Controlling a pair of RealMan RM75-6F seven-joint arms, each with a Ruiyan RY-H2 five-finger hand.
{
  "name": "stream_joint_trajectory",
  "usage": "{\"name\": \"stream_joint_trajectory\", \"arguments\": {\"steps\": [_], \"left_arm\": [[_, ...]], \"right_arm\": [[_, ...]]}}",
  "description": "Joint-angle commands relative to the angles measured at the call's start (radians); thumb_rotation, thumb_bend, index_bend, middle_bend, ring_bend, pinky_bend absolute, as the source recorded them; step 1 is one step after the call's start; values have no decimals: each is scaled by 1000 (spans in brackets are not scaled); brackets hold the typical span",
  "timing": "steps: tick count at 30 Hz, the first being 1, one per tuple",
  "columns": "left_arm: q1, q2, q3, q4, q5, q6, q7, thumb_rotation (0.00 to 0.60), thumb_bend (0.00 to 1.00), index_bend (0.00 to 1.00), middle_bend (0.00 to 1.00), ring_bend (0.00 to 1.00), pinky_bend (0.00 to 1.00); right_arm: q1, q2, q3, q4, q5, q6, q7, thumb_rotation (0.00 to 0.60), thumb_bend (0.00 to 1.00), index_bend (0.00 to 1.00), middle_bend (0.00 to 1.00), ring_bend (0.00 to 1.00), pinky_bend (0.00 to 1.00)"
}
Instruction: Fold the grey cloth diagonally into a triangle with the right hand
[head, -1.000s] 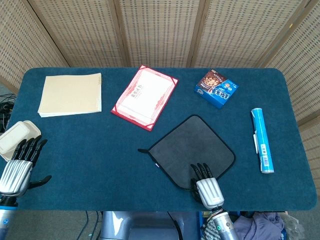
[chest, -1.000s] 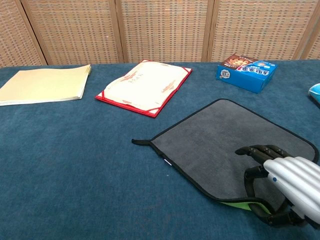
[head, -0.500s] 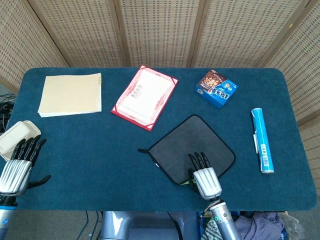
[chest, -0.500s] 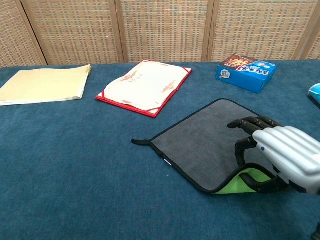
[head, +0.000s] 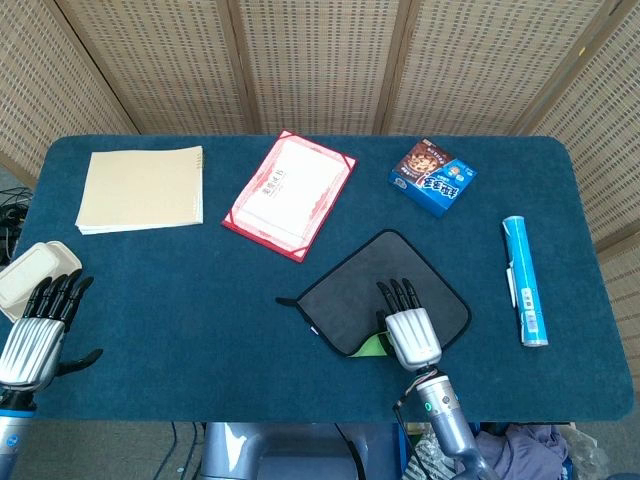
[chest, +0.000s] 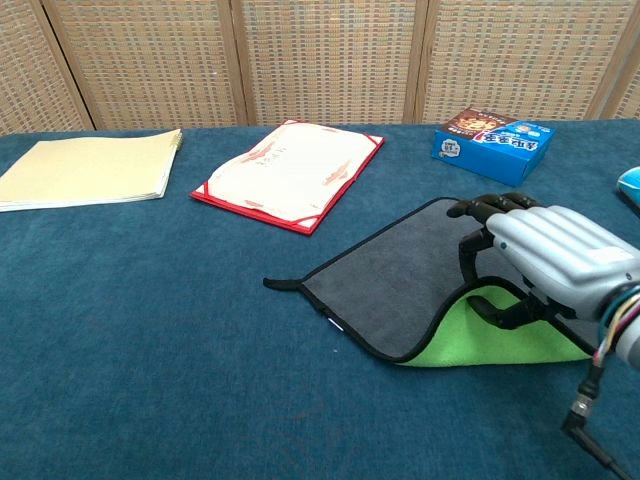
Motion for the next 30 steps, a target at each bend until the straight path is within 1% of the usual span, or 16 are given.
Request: {"name": "stream_joint_trajectory", "arguments": {"steps": [1,10,16,23,30], "left_arm": [[-2,-3,-2,2,-5,-4,2,600,119,0,0,0,0],[-6,-8,-3,10,-19,-19,14,600,118,0,0,0,0],[-6,-8,-5,7,-17,-13,17,600,118,0,0,0,0],[-6,-8,-6,7,-19,-11,16,600,118,0,0,0,0],[-2,-4,-6,2,-7,2,16,600,118,0,0,0,0]], "right_arm": [[24,-3,22,7,10,-13,-12,600,545,605,124,0,0],[97,-19,76,44,56,-59,-49,600,546,606,126,0,0],[142,-34,112,98,94,-89,-51,600,546,611,133,0,0],[208,-46,167,173,142,-127,-52,600,546,613,136,0,0],[258,-57,193,232,180,-151,-44,600,546,616,138,0,0]]}}
